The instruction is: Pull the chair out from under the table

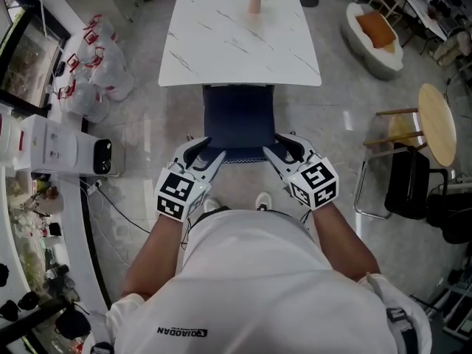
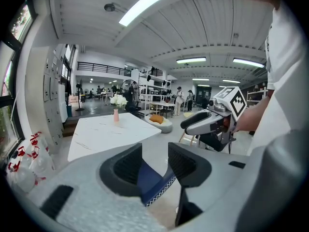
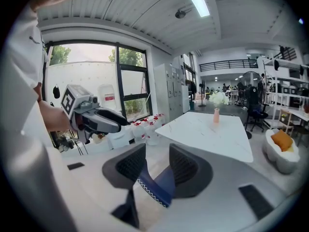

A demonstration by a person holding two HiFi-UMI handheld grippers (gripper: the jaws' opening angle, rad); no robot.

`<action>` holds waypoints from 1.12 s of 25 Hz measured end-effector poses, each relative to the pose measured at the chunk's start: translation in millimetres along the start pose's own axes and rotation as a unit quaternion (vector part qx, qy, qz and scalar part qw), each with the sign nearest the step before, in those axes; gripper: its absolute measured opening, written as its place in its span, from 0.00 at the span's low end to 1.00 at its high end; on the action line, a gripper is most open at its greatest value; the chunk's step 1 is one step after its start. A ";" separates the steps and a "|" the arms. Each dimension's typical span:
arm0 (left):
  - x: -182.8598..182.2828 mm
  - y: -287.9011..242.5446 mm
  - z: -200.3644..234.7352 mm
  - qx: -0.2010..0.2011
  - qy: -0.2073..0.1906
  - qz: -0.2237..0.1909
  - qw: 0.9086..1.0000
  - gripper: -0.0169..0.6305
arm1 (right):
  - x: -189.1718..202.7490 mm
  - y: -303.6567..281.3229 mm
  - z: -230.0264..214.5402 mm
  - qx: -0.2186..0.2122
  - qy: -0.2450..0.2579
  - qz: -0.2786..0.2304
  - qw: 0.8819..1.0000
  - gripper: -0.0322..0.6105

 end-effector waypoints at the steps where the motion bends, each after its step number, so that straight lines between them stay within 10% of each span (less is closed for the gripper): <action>1: -0.3 0.2 -0.1 0.000 -0.001 0.001 1.000 0.30 | -0.2 0.5 -0.2 -0.001 0.002 0.001 1.000 0.30; 8: 6.5 -6.2 2.4 0.036 -0.086 0.083 0.992 0.28 | 8.8 1.5 -5.6 -0.014 0.118 0.074 0.990 0.29; 14: 41.4 -22.5 -4.2 0.072 -0.211 0.206 0.953 0.28 | 41.2 -10.6 -0.5 -0.055 0.242 0.199 0.948 0.30; 28: 130.1 -81.5 1.6 0.134 -0.270 0.331 0.894 0.28 | 119.8 -71.1 -12.4 -0.098 0.312 0.330 0.886 0.32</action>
Point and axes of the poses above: the fingertips, and each gripper's own axes: y backward along the fingers, z to its left, x out of its underside, the point moved 10 cm from there along y, backward along the fingers
